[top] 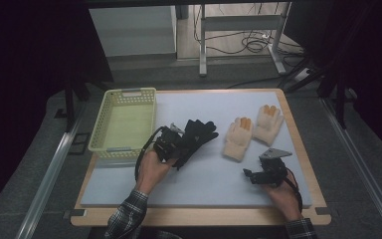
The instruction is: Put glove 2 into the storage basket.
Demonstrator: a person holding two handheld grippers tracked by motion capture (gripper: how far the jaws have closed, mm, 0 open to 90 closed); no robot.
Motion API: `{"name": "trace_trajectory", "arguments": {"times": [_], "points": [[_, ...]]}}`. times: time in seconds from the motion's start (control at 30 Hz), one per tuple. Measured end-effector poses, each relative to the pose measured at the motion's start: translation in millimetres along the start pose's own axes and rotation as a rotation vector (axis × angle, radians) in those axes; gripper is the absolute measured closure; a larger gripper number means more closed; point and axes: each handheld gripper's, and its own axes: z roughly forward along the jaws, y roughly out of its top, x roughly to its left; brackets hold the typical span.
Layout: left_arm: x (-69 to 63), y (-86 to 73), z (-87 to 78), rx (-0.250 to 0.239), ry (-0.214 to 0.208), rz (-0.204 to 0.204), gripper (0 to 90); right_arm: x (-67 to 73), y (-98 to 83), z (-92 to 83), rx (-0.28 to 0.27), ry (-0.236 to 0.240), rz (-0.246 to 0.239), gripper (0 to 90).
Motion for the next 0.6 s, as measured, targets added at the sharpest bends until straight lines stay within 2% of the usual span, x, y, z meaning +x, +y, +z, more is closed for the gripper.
{"name": "trace_trajectory", "arguments": {"times": [0.33, 0.6], "points": [[21.1, 28.8, -23.6, -0.027, 0.085, -0.064, 71.5, 0.1, -0.1, 0.0, -0.001, 0.000, 0.000, 16.6], [49.1, 38.8, -50.0, -0.050, 0.157, -0.120, 71.5, 0.0, -0.1, 0.0, -0.001, -0.001, -0.002, 16.6]]}}
